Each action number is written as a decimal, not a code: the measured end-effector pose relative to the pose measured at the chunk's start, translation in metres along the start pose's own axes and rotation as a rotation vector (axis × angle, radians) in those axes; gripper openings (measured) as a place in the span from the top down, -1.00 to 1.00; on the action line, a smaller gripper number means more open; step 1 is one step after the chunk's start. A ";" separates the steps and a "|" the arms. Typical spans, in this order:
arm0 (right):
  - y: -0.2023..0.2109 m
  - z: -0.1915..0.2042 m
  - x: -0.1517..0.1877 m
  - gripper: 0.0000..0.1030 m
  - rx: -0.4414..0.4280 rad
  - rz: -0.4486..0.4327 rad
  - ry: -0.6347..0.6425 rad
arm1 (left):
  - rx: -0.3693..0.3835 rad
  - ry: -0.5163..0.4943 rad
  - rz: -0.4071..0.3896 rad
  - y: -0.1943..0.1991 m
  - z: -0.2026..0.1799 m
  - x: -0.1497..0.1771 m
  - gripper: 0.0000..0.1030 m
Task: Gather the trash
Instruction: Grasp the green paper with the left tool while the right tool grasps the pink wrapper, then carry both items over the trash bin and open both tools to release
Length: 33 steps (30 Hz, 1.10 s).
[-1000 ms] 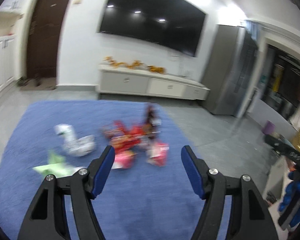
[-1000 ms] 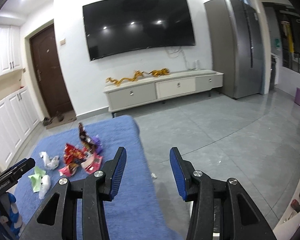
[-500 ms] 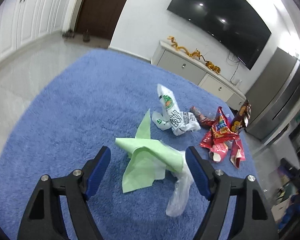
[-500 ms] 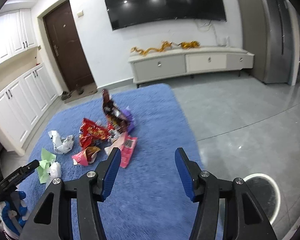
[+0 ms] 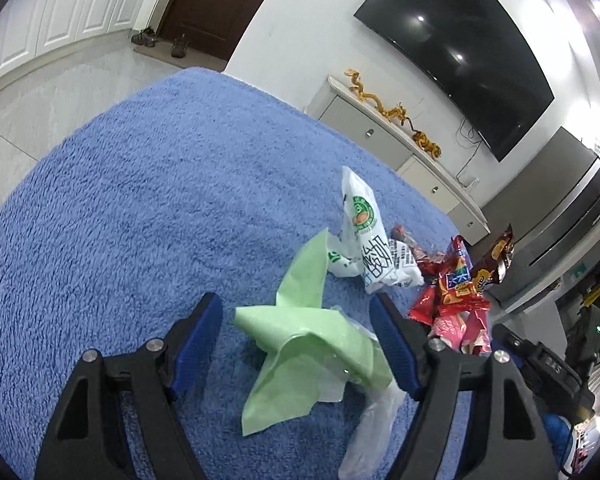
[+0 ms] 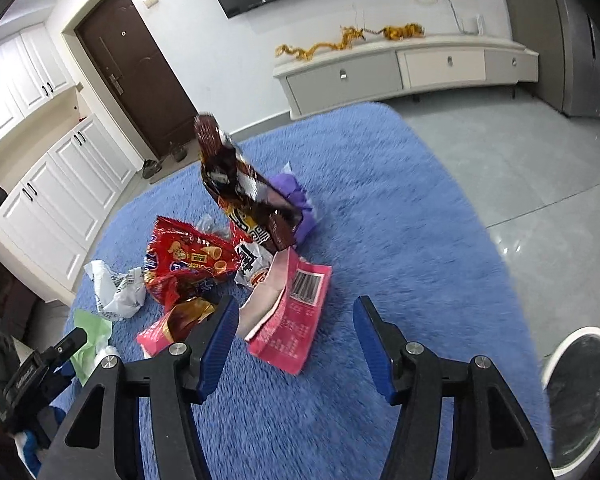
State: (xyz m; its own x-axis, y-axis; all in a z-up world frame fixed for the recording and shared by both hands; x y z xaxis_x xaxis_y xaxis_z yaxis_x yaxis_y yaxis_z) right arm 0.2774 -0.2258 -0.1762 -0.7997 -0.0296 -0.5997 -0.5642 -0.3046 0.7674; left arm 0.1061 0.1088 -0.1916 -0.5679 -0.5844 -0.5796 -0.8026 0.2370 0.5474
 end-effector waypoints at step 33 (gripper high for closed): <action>0.077 -0.012 0.032 0.57 -0.207 -0.064 -0.076 | 0.040 -0.080 -0.074 0.069 -0.037 0.002 0.46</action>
State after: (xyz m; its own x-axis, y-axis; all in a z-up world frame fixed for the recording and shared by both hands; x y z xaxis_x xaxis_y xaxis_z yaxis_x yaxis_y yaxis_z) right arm 0.2111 -0.2615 -0.1390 -0.7811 0.0657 -0.6210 -0.5666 -0.4926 0.6605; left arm 0.0560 0.0952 -0.1330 -0.5180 -0.5377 -0.6652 -0.8488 0.2267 0.4777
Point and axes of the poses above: each gripper's, at about its wrist camera, not at the fingertips, and y roughly against the way its jaws point, z to its left, x to its underside, the point moved 8 cm from there along -y, roughly the way its jaws point, and after that the axes turned 10 degrees about x, right-handed, at the moved point
